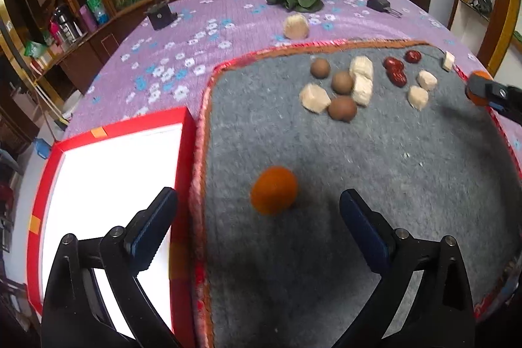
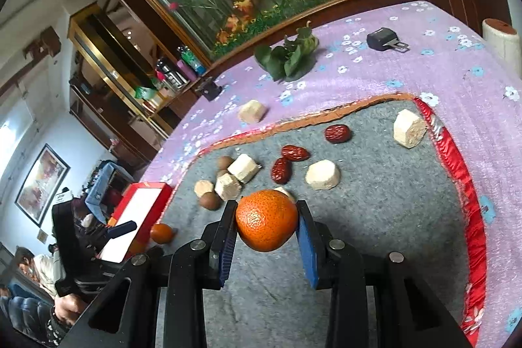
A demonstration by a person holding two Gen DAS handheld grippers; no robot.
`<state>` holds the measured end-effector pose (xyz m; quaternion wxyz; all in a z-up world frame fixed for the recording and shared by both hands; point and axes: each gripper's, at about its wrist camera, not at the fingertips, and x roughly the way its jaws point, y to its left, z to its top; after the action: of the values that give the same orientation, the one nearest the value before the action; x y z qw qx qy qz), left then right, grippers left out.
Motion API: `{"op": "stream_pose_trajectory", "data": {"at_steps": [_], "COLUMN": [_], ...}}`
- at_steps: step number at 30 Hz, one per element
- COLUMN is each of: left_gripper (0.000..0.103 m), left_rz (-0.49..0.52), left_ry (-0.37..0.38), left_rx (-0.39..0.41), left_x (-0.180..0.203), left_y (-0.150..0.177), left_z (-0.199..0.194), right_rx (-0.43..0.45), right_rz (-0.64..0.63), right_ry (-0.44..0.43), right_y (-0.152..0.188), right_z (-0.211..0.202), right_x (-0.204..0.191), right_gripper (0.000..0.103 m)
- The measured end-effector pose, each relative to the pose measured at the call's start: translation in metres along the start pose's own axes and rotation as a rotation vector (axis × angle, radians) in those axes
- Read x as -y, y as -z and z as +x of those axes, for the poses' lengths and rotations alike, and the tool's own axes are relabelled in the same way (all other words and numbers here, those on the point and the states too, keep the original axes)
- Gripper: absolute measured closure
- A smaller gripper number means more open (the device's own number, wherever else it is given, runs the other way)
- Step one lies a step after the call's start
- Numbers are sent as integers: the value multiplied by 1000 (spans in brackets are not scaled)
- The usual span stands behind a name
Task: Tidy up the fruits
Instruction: 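Grasp a second orange with the left tool while the right tool holds its orange, then carry both oranges over the white tray and open both tools to release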
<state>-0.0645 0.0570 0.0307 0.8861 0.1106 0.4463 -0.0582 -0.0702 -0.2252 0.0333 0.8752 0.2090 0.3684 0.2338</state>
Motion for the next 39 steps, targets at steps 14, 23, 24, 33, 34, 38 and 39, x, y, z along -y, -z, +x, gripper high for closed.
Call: {"op": "stream_pose_trajectory", "data": {"at_steps": [14, 23, 24, 33, 34, 38, 39], "left_gripper": [63, 71, 71, 71, 71, 71, 71], "left_rz": [-20, -50, -54, -135, -152, -206, -219], "left_ry": [162, 192, 196, 170, 154, 65, 47], "left_rx": [-24, -3, 1, 107, 127, 158, 158], "left_x": [-3, -2, -2, -34, -42, -72, -79], "left_y": [-1, 8, 8, 24, 29, 49, 54], "left_z": [22, 15, 12, -47, -57, -80, -83], "right_rx": [-89, -72, -68, -97, -105, -148, -153], "right_rz": [-75, -97, -100, -124, -151, -225, -244], "right_ry": [24, 44, 48, -9, -21, -89, -104], "right_y": [18, 19, 19, 22, 23, 28, 29], "right_z": [22, 25, 25, 42, 47, 70, 76], "right_x": [-11, -11, -12, -49, -62, -110, -122], "right_gripper": [69, 69, 69, 69, 69, 69, 69]}}
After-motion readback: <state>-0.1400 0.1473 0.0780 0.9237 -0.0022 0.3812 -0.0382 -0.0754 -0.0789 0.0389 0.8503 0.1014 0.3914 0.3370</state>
